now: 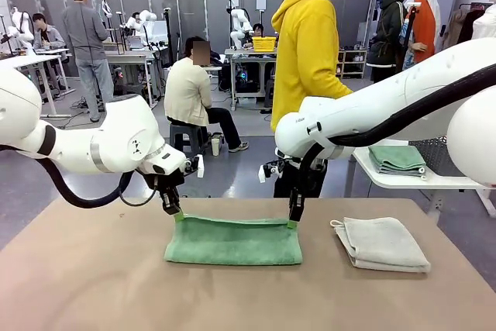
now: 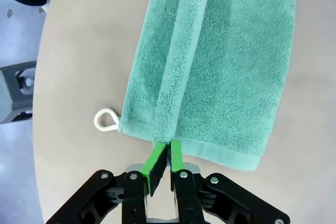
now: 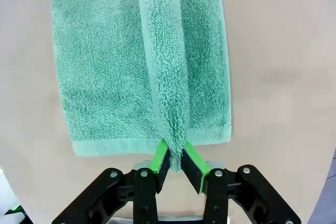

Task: Fold the towels and place them in the basket.
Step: When a person lays out a Towel with hook on the table, fold it in half twice.

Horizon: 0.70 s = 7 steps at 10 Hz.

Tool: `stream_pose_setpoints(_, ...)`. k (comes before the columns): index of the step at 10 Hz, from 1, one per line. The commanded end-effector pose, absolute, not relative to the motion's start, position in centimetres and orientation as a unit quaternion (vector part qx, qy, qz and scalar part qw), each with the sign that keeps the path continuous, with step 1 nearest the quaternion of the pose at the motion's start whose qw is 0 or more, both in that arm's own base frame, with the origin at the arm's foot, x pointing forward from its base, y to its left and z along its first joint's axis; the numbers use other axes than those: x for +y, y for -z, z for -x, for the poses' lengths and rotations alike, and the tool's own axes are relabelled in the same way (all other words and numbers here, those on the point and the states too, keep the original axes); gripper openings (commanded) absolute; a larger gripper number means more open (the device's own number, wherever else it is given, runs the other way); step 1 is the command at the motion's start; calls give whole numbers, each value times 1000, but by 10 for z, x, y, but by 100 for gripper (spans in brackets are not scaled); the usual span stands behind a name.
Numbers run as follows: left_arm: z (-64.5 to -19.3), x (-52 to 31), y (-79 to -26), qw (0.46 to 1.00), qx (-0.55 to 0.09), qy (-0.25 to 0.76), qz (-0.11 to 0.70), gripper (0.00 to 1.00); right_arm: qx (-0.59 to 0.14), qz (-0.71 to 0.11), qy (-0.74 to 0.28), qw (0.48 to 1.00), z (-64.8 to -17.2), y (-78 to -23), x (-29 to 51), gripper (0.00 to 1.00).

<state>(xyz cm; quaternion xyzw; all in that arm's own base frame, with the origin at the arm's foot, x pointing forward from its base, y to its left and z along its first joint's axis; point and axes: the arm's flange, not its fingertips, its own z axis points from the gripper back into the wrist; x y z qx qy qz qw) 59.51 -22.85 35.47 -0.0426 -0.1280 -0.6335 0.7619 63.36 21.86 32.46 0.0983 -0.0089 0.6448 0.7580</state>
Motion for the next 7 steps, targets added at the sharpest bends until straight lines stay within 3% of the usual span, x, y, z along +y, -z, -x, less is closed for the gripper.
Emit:
stream_pose_setpoints(1, -601, -224, -350, 745, -145, 649, 45, 14, -27, -85, -648, 756, -638, -324, 220, 16)
stream_pose_setpoints(2, -601, -225, -350, 737, -149, 658, 47, 46, -37, -80, -657, 749, -638, -321, 221, 39)
stream_pose_setpoints(3, -600, -223, -349, 735, -148, 660, 39, 50, -40, -75, -660, 747, -638, -320, 221, 66)
stream_pose_setpoints(4, -601, -224, -349, 734, -147, 663, 35, 81, -44, -70, -659, 748, -639, -322, 220, 90)
stream_pose_setpoints(5, -598, -222, -351, 727, -149, 670, 34, 86, -46, -66, -660, 747, -639, -324, 220, 100)
stream_pose_setpoints(6, -597, -221, -354, 722, -150, 675, 33, 100, -48, -63, -663, 744, -638, -326, 221, 100)
stream_pose_setpoints(7, -594, -219, -357, 718, -150, 679, 28, 100, -49, -60, -666, 742, -636, -329, 221, 100)
